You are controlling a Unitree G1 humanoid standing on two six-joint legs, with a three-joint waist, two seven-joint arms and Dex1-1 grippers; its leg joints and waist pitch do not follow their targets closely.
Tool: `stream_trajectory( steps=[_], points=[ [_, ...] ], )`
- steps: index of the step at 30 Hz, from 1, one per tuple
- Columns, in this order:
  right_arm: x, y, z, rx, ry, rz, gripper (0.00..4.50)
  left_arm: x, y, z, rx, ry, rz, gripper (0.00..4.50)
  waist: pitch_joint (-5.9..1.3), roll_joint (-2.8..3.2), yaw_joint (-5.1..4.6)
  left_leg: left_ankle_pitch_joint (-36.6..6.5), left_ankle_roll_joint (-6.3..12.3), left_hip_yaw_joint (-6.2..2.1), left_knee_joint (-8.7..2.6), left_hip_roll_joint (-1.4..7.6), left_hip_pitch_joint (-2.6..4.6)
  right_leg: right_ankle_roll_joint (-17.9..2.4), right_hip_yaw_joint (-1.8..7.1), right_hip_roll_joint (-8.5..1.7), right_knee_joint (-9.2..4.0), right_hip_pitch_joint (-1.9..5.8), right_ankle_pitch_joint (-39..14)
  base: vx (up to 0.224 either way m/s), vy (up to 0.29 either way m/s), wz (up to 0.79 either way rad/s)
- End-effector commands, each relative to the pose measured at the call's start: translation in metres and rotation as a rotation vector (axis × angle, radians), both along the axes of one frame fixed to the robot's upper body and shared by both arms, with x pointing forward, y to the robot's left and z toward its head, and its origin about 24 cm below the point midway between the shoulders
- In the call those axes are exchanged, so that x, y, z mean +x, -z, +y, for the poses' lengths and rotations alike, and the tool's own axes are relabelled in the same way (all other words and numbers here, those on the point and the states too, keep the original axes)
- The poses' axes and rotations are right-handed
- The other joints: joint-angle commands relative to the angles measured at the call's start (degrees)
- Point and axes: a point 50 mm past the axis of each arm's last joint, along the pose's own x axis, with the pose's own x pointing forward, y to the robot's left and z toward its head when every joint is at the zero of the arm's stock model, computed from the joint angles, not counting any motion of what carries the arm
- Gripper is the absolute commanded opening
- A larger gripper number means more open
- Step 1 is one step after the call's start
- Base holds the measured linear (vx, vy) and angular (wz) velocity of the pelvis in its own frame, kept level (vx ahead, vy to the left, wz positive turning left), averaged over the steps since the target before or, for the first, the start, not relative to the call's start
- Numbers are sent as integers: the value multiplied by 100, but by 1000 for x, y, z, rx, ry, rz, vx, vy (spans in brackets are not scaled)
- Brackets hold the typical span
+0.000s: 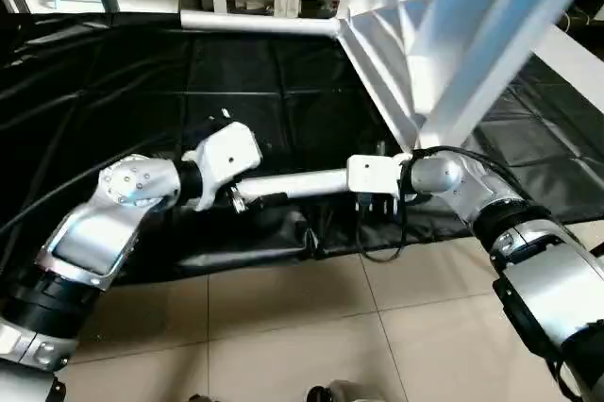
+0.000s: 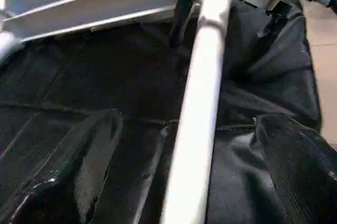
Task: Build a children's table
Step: Flip table
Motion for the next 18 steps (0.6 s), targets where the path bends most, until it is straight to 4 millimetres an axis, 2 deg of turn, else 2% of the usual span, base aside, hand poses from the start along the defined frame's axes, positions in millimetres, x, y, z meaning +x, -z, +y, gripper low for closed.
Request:
stream_trajectory(
  steps=[1, 8, 10, 11, 12, 13, 15, 16, 17, 18],
  points=[
    [-3, -4, 1, 68, -38, 52, 450, 1, -3, -2, 11, 21, -15, 448, -571, 153, 16, 530, 982, 46, -262, 97, 46, -2016, 316, -481, -177, 579, 1726, 0, 0, 0],
    [-3, -17, 1, 149, -92, 102, 450, 4, 2, -5, 10, 25, -23, 448, -602, 159, 57, 658, 955, 37, -249, 104, 66, -2032, 303, -460, -163, 589, 1850, 0, 0, 0],
    [-1, -29, 4, 281, -99, 119, 450, 6, 3, -7, 7, 23, -33, 448, -619, 136, 59, 692, 996, 31, -247, 106, 61, -2060, 303, -458, -145, 606, 1975, 0, 0, 0],
    [-1, -29, 4, 281, -99, 119, 450, 6, 3, -7, 7, 23, -33, 448, -620, 131, 61, 678, 1015, 31, -249, 105, 57, -2059, 303, -462, -143, 614, 1999, 0, 0, 0],
    [1, -41, 6, 407, -105, 132, 450, 7, 2, -8, 0, 21, -39, 448, -625, 135, 56, 726, 1039, 24, -247, 108, 62, -2068, 296, -461, -138, 609, 2037, 0, 0, 0],
    [1, -41, 6, 408, -105, 132, 450, 7, 2, -8, 0, 21, -39, 448, -631, 126, 65, 708, 1086, 22, -247, 111, 58, -2082, 302, -468, -132, 624, 2076, 0, 0, 0],
    [4, -57, 5, 573, -110, 136, 450, 6, -5, -6, -36, 22, -43, 448, -630, 121, 74, 742, 1128, 22, -250, 124, 51, -2067, 294, -466, -125, 631, 2122, 0, 0, 0],
    [3, -66, 2, 705, -117, 159, 450, 3, -13, -2, -74, 26, -41, 448, -626, 160, 97, 789, 1133, 20, -250, 128, 63, -2077, 285, -452, -119, 623, 2186, 0, 0, 0],
    [3, -68, 1, 732, -119, 167, 450, 2, -15, -1, -83, 28, -40, 448, -631, 155, 112, 818, 1128, 21, -251, 135, 56, -2068, 288, -449, -112, 644, 2279, 0, 0, 0],
    [2, -68, 1, 748, -121, 174, 450, 1, -16, 0, -89, 31, -38, 448, -640, 156, 127, 885, 1120, 14, -245, 151, 62, -2064, 277, -447, -99, 630, 2349, 0, 0, 0]
  ],
)
